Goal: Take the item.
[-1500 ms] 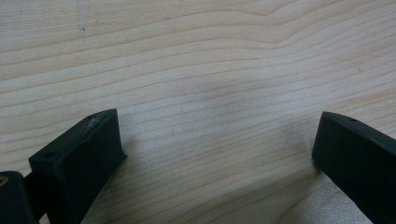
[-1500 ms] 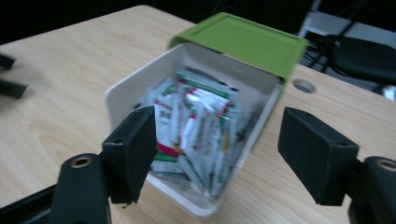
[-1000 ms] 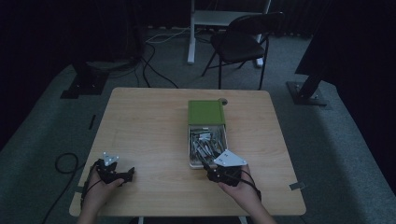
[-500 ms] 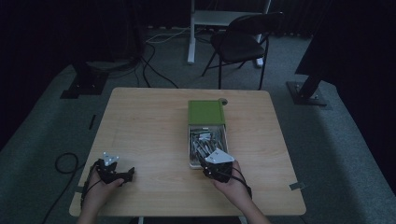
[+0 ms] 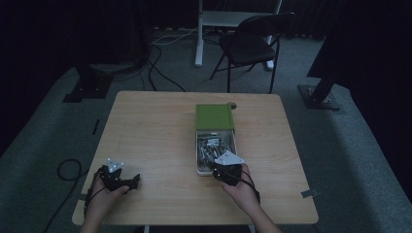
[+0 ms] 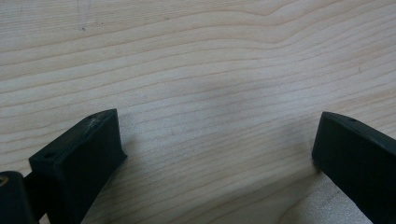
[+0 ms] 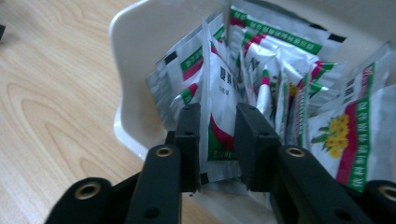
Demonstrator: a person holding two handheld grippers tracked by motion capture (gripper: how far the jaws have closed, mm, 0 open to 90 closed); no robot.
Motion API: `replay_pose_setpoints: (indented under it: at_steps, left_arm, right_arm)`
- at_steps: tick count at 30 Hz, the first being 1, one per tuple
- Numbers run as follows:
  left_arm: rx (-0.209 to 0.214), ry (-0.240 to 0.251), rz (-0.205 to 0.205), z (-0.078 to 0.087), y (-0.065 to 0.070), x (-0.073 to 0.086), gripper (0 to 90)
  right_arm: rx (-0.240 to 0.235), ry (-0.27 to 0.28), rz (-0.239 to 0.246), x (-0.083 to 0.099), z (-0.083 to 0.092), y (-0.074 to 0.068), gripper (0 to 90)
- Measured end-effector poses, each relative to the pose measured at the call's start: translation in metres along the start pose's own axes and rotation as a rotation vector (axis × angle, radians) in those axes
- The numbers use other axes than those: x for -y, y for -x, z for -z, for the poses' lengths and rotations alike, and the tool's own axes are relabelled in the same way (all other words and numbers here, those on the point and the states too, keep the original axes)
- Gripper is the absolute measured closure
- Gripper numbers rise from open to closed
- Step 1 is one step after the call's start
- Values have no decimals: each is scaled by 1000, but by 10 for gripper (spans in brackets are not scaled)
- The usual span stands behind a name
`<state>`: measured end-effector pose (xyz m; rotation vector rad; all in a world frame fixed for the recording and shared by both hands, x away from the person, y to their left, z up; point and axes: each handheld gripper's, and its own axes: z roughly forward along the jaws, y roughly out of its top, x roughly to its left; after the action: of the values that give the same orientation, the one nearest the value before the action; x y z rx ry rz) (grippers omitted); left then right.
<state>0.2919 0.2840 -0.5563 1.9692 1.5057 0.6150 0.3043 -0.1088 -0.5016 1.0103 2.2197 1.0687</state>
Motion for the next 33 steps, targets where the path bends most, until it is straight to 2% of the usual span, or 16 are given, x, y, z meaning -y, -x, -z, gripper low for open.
replay_pose_setpoints:
  at_steps: [2,6,14,21,24,27,33]
  left_arm:
    - [0,0,0,0,0,0,23]
    - [0,0,0,0,0,0,23]
    - [0,0,0,0,0,0,23]
    - [0,0,0,0,0,0,23]
    - [0,0,0,0,0,0,23]
    - [0,0,0,0,0,0,23]
    - [0,0,0,0,0,0,23]
  right_arm:
    - [11,-9,12,-1,0,0,750]
    - [14,-18,-11,1,-6,1,767]
    - [48,-41,-20,2,-14,1,799]
    - [89,-54,11,1,-15,-2,871]
    - [70,-44,-22,-2,-10,0,876]
    - [50,-20,-35,-6,-1,2,878]
    - [20,10,-31,-16,14,3,879]
